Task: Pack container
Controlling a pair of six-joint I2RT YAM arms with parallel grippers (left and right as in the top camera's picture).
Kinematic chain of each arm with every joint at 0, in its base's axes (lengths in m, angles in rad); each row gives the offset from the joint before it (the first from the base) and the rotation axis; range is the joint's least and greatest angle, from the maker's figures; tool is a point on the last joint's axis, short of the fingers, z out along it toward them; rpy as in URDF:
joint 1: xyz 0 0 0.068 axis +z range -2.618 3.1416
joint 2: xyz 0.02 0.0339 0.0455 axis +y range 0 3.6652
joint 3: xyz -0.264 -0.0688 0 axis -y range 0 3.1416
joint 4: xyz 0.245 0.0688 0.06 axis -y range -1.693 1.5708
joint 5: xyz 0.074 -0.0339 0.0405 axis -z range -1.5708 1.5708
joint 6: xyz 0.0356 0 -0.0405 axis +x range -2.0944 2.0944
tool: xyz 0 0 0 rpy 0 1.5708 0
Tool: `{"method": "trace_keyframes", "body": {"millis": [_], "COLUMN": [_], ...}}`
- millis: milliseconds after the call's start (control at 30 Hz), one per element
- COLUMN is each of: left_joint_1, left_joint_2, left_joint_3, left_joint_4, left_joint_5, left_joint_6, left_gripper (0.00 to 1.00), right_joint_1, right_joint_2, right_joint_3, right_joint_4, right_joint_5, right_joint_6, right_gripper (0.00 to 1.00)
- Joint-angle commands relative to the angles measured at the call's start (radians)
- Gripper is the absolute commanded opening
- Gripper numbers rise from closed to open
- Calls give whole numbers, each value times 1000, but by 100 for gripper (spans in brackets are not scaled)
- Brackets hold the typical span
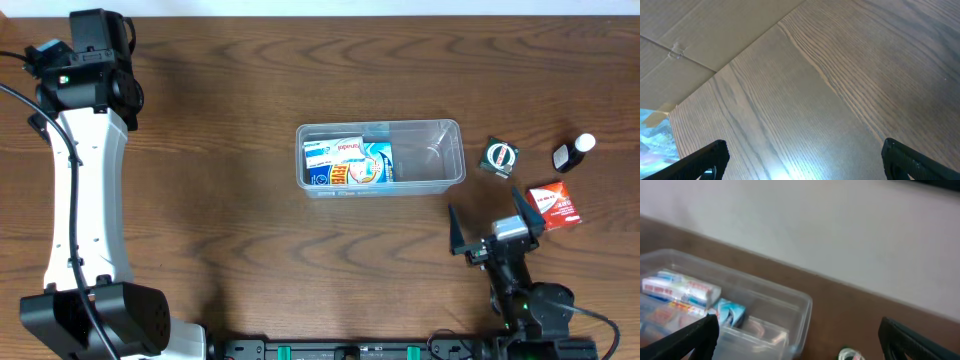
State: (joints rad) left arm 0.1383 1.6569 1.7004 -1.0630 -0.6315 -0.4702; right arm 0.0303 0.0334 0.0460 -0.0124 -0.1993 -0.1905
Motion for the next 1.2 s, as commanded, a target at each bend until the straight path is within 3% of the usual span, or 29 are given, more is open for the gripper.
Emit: {"method": "trace_keyframes", "body": {"millis": [0, 300, 567, 767, 900, 1100, 1167], "left_joint_1": [3, 3, 3, 3, 3, 3, 3], "left_joint_2": [1, 1, 1, 1, 1, 1, 1], "left_joint_3": [-1, -1, -1, -1, -1, -1, -1], "left_joint_4": [-2, -2, -2, -2, -2, -2, -2], "left_joint_5": [-8, -8, -8, -8, -8, -8, -8], "left_joint_6": [5, 5, 5, 5, 5, 5, 5], "left_gripper": [98, 98, 98, 98, 98, 98, 98], "right_joint_1": [5, -102, -233, -233, -238, -249, -235], "right_joint_2": [82, 583, 1072, 1255, 1363, 1535, 1576], "right_joint_3": [158, 773, 1225, 1268, 1267, 1267, 1267], "right_joint_4": [-64, -397, -789, -817, -813, -766, -758], "right_joint_5": [56, 48, -190, -202, -191, -103, 16], "right_joint_6": [14, -111, -116, -58, 127, 265, 280], "right_gripper": [99, 99, 99, 99, 99, 98, 98]}}
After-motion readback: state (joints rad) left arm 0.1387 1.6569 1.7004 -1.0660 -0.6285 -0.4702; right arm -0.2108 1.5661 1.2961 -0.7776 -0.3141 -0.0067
